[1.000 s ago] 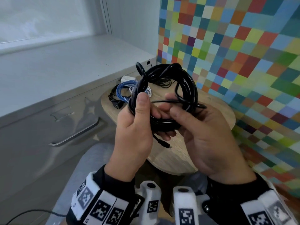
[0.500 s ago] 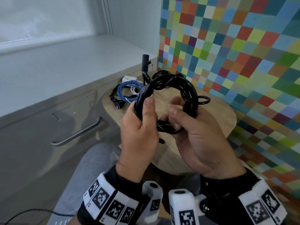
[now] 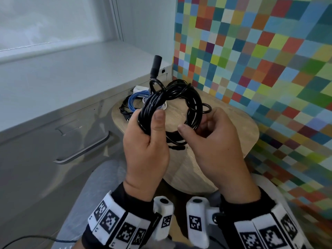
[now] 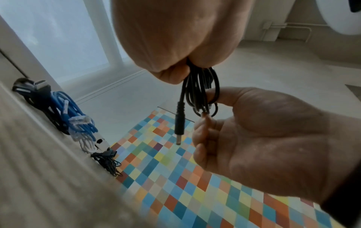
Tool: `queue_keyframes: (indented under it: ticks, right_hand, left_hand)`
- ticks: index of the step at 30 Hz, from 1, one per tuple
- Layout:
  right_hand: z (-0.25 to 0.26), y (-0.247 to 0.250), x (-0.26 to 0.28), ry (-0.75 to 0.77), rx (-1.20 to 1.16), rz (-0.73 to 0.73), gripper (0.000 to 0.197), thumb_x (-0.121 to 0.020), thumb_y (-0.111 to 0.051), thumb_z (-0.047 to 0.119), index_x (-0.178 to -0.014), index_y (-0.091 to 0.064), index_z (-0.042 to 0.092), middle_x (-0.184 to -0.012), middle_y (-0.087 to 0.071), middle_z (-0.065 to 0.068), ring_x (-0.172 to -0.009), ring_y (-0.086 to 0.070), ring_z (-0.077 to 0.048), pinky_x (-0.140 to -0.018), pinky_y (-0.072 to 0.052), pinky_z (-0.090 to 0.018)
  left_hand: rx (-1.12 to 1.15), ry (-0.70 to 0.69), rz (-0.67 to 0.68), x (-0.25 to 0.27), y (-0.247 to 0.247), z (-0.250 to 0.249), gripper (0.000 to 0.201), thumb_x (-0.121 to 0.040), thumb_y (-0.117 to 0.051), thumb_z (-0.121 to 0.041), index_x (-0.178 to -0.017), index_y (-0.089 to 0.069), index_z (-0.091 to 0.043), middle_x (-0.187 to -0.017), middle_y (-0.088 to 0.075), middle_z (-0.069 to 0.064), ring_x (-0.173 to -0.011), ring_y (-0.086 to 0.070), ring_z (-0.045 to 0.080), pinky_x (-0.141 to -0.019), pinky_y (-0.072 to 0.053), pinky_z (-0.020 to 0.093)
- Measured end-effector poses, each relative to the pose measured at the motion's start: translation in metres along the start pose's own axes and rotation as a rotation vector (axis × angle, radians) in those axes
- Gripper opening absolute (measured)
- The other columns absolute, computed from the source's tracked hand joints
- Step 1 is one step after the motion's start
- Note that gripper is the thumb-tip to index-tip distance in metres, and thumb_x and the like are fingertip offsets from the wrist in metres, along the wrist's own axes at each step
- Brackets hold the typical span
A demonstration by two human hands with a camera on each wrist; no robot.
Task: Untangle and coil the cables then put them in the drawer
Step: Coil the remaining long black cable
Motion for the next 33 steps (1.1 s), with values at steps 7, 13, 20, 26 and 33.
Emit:
queue_keyframes:
  ticks: [7,13,20,26,33]
  right_hand:
    - [-0.012,-0.006,0.000,-0.249,-0.452,0.243,0.029,-0.086,-0.074,0.007,-0.111,-0.059,0.010,-0.062,-0.063,-0.009,-0.050,-0.059,-0.023,-0.050,-0.053,-0.034]
    - [-0.013,0.009,-0.004,-0.090,-0.116,0.458,0.013,-0.087,-0.072,0.019,-0.094,-0.082,0.020,-0.059,-0.061,-0.002,-0.056,-0.055,-0.016,-0.056,-0.051,-0.032]
    - [-0.021,0.009,-0.003,-0.096,-0.065,0.451,0.019,-0.102,-0.059,0.007,-0.103,-0.075,0.016,-0.080,-0.075,-0.010,-0.066,-0.072,-0.027,-0.073,-0.062,-0.046]
    - [-0.014,-0.002,-0.005,-0.176,-0.454,0.302,0.037,-0.106,-0.047,0.010,-0.118,-0.072,0.035,-0.077,-0.035,-0.010,-0.051,-0.020,-0.015,-0.046,-0.018,-0.026]
    - [0.003,-0.004,0.000,0.063,-0.577,0.199,0.033,-0.105,-0.050,0.025,-0.129,-0.070,0.036,-0.069,-0.023,-0.012,-0.052,-0.018,-0.020,-0.047,-0.020,-0.031]
  left_hand:
    - [0.027,0.094,-0.179,-0.014,0.021,0.010,0.038,-0.101,-0.046,-0.059,-0.088,-0.059,-0.026,-0.079,-0.063,0.005,-0.070,-0.062,0.021,-0.063,-0.050,0.039]
    - [0.181,0.260,-0.248,-0.020,0.024,0.017,0.037,-0.110,-0.041,-0.039,-0.081,-0.053,-0.019,-0.055,-0.055,-0.011,-0.044,-0.052,0.015,-0.041,-0.040,0.024]
    - [0.575,0.439,-0.190,-0.015,0.006,0.016,0.033,-0.106,-0.044,-0.038,-0.086,-0.056,-0.015,-0.061,-0.059,-0.004,-0.047,-0.051,0.013,-0.051,-0.053,0.029]
    - [0.826,0.558,-0.042,-0.007,-0.008,0.009,0.025,-0.092,-0.055,-0.034,-0.093,-0.057,-0.010,-0.073,-0.064,0.005,-0.053,-0.055,0.012,-0.071,-0.061,0.036]
    - [1.042,0.706,0.118,0.006,-0.023,0.001,0.015,-0.093,-0.057,-0.022,-0.101,-0.056,-0.009,-0.083,-0.063,0.014,-0.062,-0.061,0.018,-0.084,-0.060,0.038]
Point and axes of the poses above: each hand's wrist, its own x-axis away from the middle knuckle, its own y-axis out of the back of the hand, z = x × y, the point moved 5 cm from there along -x, towards the middle knuckle
